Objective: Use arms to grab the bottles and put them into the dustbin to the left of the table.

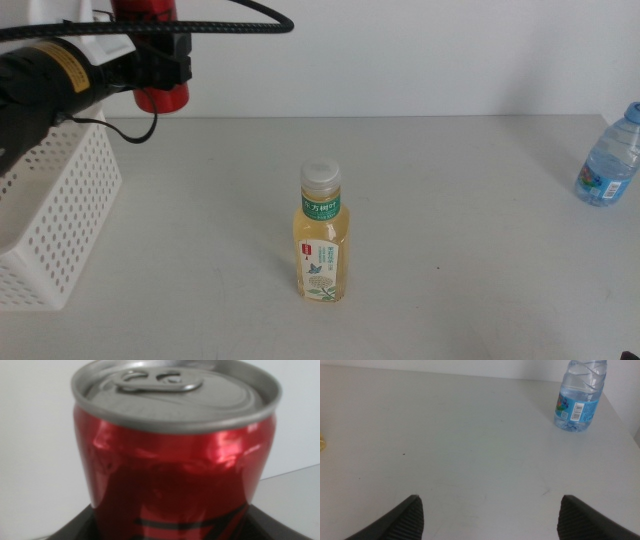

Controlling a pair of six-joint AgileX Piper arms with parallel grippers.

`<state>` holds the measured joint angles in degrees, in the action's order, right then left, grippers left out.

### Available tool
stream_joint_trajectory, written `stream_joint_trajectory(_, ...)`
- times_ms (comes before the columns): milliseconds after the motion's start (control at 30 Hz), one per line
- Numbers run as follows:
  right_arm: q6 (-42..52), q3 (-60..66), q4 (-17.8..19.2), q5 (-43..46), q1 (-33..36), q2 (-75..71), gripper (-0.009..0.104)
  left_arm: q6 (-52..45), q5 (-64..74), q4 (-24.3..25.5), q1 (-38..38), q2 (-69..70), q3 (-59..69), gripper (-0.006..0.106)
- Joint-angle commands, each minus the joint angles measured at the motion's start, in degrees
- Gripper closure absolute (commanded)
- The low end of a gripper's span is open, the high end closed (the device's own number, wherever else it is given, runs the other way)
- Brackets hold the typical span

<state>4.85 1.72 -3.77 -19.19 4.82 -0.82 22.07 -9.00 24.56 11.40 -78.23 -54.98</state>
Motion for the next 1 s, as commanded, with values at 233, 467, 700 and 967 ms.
stream_joint_trajectory(233, 0.65, -0.62, 0.48, 3.66, -0.33, -1.2, 0.02, 0.51, 13.9, -1.8, -0.32, 10.61, -3.17, 0.102)
stream_joint_trajectory(467, 0.65, -0.62, 0.48, 3.66, -0.33, -1.2, 0.02, -6.27, 30.74, -9.0, -5.46, 10.53, -10.79, 0.102)
stream_joint_trajectory(700, 0.65, -0.62, 0.48, 3.66, -0.33, -1.2, 0.02, -22.55, 43.13, -25.2, -14.9, 7.4, -19.21, 0.102)
stream_joint_trajectory(967, 0.65, -0.62, 0.43, 3.66, -0.33, -1.2, 0.02, -24.94, 54.13, -25.99, -21.97, -1.12, -27.62, 0.102)
